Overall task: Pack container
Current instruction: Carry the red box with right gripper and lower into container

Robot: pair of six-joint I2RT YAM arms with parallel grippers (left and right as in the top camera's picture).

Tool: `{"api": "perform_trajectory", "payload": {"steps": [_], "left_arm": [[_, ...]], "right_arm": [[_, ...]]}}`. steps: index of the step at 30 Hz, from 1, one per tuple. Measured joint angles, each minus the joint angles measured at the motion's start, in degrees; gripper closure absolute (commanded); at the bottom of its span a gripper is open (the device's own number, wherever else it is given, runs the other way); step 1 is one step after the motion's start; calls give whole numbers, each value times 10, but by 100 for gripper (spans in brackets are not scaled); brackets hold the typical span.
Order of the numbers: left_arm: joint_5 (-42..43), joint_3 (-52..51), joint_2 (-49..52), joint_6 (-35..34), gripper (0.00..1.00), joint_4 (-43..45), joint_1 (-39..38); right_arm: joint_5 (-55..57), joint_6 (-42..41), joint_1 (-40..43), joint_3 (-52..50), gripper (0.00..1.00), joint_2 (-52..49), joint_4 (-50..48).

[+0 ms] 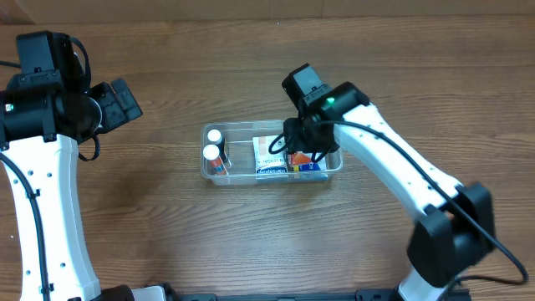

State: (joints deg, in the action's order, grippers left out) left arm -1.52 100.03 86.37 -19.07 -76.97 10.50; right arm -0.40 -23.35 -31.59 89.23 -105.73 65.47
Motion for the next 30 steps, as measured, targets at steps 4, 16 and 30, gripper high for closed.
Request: {"api": "perform_trajectory", "payload": {"steps": [4,16,30], "left_arm": [[0,0,0,0,0,0,0],[0,0,0,0,0,0,0],[0,0,0,0,0,0,0]], "right_arm": [[4,0,1,-1,48,-28,0],[7,0,34,-37,47,-55,-18],[6,9,48,-46,32,-55,-16]]}}
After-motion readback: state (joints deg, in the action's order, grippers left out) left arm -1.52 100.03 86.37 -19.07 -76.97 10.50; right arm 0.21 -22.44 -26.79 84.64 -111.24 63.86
